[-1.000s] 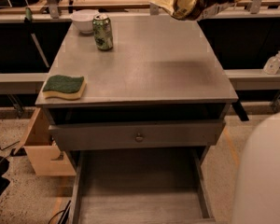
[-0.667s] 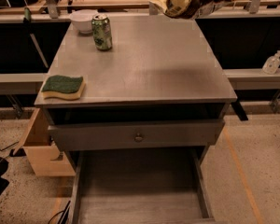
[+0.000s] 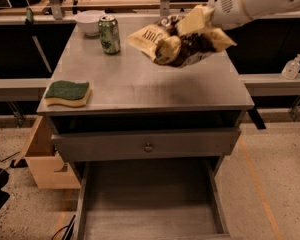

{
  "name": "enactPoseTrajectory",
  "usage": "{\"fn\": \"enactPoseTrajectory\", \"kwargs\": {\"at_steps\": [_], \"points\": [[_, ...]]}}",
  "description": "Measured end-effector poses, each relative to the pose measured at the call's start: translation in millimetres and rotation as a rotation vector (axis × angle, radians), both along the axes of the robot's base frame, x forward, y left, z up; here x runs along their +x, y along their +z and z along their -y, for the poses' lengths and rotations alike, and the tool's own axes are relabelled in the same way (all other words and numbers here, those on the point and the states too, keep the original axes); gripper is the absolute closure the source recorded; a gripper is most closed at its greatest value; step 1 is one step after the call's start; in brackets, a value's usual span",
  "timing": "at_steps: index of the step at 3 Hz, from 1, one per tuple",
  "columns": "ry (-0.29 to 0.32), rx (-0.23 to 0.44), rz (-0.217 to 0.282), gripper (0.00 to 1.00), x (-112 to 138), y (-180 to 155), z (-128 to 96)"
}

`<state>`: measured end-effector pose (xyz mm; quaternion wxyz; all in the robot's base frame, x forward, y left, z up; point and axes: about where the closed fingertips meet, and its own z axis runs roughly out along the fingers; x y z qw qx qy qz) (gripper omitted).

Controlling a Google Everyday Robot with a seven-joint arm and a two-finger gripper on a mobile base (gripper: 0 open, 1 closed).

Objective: Move brown chip bag near sponge

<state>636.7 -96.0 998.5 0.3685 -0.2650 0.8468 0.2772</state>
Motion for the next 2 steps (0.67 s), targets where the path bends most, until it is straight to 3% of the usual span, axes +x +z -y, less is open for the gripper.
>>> {"fn": "enactPoseTrajectory", "kwargs": {"at_steps": [1, 2], "points": [[0.053, 0.014, -0.057, 1.00, 1, -50, -15], [0.151, 0.039, -0.055, 1.00, 7, -78, -28]]}}
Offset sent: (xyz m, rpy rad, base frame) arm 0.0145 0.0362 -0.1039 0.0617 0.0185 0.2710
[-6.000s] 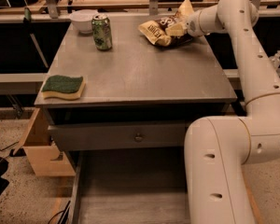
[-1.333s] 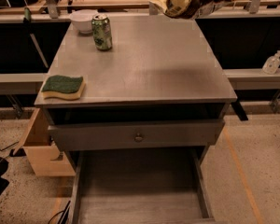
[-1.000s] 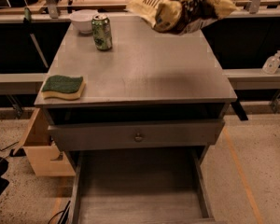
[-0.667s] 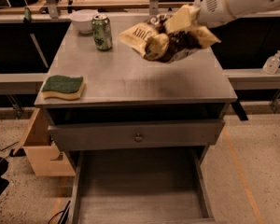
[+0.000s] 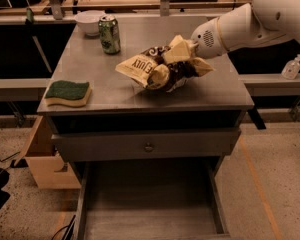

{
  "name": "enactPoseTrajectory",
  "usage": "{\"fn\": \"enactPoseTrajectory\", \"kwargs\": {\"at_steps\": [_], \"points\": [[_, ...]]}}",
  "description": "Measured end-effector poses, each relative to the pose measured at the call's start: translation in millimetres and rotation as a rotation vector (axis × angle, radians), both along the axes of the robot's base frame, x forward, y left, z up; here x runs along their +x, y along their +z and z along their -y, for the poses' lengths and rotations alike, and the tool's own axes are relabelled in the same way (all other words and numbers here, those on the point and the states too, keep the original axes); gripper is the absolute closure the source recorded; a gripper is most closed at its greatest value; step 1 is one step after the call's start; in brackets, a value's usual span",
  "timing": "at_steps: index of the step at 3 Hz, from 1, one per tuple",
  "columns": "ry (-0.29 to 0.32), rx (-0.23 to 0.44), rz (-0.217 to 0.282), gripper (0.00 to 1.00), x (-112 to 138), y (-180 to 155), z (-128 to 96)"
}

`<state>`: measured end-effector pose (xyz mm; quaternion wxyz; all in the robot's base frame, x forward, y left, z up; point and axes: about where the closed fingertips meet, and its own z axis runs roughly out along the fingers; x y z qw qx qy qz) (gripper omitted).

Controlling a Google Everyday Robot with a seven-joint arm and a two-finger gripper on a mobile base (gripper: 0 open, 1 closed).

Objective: Move brown chip bag near sponge

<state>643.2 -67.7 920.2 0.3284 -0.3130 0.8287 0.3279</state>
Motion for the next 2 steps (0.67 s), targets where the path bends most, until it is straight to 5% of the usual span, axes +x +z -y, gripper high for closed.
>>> {"fn": "enactPoseTrajectory", "kwargs": {"at_steps": [2], "points": [[0.278, 0.031, 0.111, 1.00, 2, 16, -51]]}}
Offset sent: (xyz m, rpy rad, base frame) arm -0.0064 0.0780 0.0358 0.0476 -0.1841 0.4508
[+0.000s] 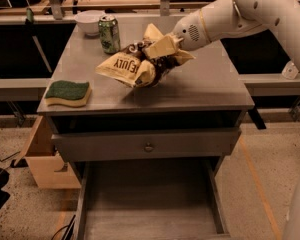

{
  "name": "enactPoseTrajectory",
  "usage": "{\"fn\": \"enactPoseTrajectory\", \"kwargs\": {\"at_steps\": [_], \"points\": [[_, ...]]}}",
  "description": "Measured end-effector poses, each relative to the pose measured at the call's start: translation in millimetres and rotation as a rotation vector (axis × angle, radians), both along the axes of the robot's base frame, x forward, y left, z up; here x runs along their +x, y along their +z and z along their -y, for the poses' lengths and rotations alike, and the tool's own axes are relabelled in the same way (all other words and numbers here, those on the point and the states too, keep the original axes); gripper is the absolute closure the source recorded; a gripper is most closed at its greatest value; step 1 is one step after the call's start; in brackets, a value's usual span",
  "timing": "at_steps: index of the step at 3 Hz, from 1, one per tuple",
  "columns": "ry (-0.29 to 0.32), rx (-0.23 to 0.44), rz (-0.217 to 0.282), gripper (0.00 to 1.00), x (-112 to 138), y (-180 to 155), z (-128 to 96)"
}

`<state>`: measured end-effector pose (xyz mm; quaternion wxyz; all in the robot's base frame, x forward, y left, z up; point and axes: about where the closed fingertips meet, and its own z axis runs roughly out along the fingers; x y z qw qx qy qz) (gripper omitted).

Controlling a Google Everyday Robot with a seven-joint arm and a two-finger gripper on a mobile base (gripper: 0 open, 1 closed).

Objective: Move brown chip bag near sponge

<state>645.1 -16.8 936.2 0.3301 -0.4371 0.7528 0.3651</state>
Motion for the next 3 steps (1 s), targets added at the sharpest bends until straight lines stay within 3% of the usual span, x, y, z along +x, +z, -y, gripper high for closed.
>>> {"fn": "enactPoseTrajectory", "kwargs": {"at_steps": [1, 2, 3], "points": [[0.123, 0.014, 0.028, 1.00, -12, 10, -26], [0.177, 0.020, 0.024, 1.00, -24, 8, -35], [0.177, 0.020, 0.022, 0.81, -23, 7, -37]]}}
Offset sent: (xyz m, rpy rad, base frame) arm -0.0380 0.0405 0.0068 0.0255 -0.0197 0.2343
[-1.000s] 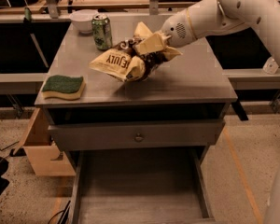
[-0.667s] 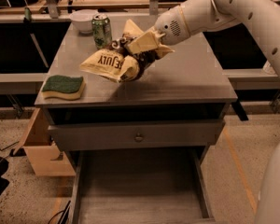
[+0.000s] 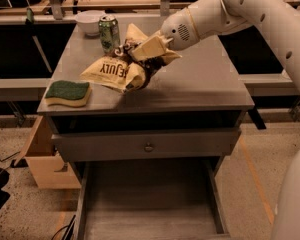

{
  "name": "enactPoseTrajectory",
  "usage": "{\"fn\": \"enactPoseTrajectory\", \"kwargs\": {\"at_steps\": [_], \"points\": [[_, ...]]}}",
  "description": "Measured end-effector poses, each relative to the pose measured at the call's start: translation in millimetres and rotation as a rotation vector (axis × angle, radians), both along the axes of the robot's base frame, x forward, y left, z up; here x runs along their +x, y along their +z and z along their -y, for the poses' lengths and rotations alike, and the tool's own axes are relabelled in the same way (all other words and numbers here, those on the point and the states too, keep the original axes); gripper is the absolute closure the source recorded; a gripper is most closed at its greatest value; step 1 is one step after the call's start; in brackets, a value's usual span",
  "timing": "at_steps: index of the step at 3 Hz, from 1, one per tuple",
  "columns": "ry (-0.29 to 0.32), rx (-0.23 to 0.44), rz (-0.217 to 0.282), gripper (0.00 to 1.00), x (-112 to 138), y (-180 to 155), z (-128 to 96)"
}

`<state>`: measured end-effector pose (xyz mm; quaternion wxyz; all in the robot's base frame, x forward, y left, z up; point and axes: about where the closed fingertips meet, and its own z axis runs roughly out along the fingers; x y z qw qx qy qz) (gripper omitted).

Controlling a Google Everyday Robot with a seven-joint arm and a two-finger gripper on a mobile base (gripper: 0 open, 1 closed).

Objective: Move brown chip bag near sponge

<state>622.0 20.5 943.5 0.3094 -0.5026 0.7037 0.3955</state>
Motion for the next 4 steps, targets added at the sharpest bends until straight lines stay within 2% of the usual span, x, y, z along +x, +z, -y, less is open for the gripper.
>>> {"fn": "enactPoseTrajectory", "kwargs": {"at_steps": [3, 4], "points": [[0.013, 0.001, -0.006, 0.13, -0.7, -3.0, -7.9], [0.017, 0.001, -0.008, 0.00, -0.9, -4.0, -10.3]]}}
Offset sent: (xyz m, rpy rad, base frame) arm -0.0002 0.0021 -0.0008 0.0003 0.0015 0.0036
